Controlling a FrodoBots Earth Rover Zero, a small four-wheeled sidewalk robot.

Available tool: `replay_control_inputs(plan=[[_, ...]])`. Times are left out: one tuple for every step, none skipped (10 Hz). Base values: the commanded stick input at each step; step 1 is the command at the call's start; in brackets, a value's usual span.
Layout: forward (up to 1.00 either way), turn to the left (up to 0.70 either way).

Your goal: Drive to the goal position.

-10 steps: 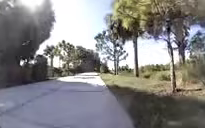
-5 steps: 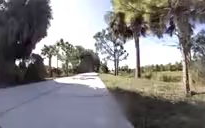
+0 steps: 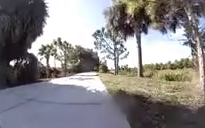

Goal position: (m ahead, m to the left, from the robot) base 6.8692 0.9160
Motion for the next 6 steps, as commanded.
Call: replay_control_inputs(plan=[[0.85,0.34],[0.85,0.34],[0.85,0.02],[0.85,0.00],[0.85,0.00],[0.85,0.24]])
